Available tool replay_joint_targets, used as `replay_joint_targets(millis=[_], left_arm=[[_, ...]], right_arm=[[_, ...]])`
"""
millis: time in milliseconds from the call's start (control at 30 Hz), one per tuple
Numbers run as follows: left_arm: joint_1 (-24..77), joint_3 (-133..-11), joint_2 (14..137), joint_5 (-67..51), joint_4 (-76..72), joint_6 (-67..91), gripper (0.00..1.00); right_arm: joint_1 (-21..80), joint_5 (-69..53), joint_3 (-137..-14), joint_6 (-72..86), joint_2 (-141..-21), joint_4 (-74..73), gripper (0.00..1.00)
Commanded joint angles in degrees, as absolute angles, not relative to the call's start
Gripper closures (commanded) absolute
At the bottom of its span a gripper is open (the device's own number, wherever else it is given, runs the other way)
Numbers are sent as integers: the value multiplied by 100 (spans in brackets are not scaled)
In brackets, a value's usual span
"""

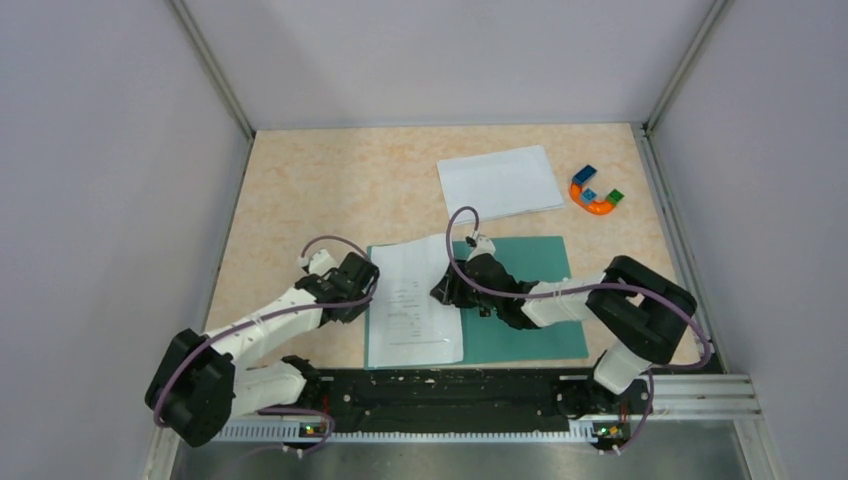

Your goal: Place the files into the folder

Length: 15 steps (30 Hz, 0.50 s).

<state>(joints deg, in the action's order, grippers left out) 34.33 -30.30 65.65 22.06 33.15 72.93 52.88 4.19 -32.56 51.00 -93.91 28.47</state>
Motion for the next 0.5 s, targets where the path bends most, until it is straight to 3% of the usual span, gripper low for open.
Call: replay_joint_targets(millis=[0, 233, 467], left_arm=[[3462, -3559, 6169, 2466, 3702, 6731, 81], [3460, -3924, 5946, 1825, 3078, 5663, 63], [3483, -4167, 6729, 131, 1750, 5010, 60]], right_arm=[[5369, 896, -3622, 4796, -8873, 1835, 52], [5349, 1795, -3943, 4366, -8035, 161, 39], [5330, 2462, -4040, 4152, -7340, -1027, 47]])
